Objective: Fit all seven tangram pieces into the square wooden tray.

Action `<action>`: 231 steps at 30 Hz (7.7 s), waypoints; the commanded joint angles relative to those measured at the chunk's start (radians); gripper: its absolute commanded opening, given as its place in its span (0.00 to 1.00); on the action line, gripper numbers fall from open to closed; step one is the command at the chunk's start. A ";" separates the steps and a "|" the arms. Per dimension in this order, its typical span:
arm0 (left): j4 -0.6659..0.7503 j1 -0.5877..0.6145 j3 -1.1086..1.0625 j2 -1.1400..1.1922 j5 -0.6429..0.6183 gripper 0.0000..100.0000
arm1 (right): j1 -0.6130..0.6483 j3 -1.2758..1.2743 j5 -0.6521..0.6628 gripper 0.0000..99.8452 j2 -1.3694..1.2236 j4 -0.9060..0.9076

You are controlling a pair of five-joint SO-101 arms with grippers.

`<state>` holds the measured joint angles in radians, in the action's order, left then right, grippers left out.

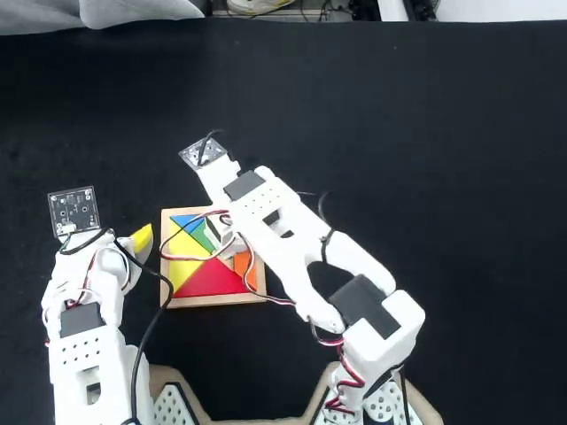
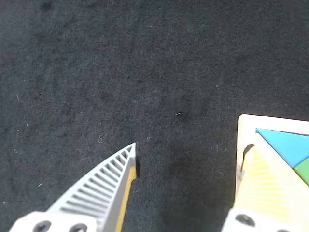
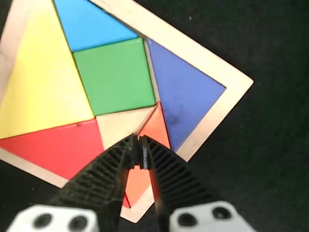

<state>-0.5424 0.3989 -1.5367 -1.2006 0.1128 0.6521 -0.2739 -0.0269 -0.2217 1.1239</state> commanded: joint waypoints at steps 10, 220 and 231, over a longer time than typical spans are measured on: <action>0.021 -0.004 0.012 -0.009 0.005 0.34 | 0.011 0.044 0.011 0.01 0.117 0.041; -0.302 -0.340 0.510 0.677 -0.192 0.03 | -0.551 -0.328 0.075 0.01 0.254 -0.463; -0.278 -0.478 0.515 0.804 -0.190 0.03 | -0.551 -0.329 0.075 0.01 0.254 -0.463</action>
<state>-0.8477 -0.0537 -1.0748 -0.4657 -0.0760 0.0859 -0.6068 0.0361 0.0038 0.6544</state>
